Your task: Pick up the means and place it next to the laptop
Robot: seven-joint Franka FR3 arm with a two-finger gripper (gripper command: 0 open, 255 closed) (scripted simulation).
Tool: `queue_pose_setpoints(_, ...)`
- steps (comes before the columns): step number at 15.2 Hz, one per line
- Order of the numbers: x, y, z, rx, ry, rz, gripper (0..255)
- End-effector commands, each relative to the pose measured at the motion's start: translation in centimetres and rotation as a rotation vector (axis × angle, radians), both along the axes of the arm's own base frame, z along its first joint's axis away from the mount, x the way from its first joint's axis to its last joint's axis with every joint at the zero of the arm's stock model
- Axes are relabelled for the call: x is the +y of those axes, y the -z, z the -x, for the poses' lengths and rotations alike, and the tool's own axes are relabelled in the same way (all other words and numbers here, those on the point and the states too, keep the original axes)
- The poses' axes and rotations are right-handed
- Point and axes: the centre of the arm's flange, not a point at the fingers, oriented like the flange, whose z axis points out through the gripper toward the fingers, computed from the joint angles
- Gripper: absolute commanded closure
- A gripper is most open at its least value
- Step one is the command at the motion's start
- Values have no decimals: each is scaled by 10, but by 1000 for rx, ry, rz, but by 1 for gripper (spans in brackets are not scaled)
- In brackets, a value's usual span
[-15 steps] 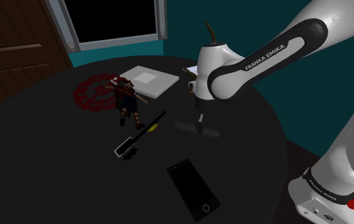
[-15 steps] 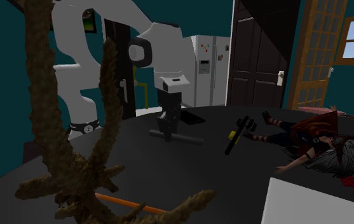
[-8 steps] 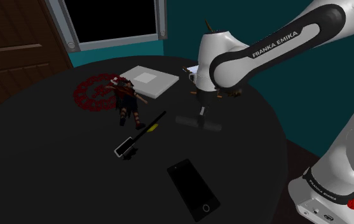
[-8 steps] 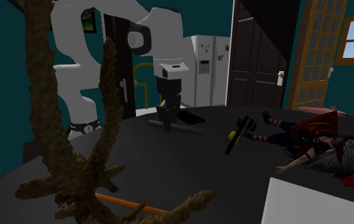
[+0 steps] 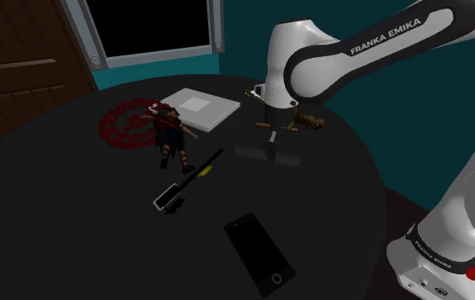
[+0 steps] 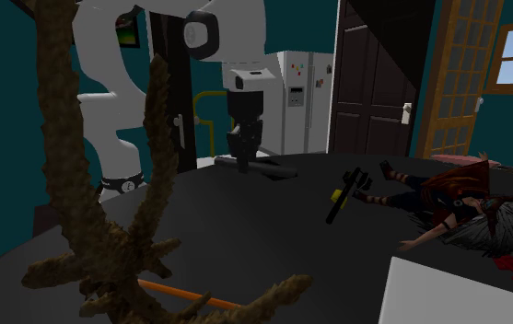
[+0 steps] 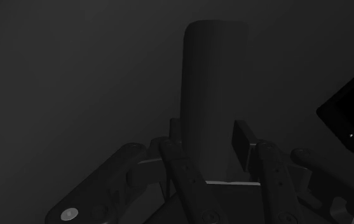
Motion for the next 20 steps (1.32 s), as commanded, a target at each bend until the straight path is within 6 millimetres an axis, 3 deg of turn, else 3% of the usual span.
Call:
queue_pose_setpoints(1,-1,-12,-1,0,0,0,255)
queue_pose_setpoints(4,-1,-24,-1,0,0,0,255)
queue_pose_setpoints(20,5,-24,-212,0,0,0,255)
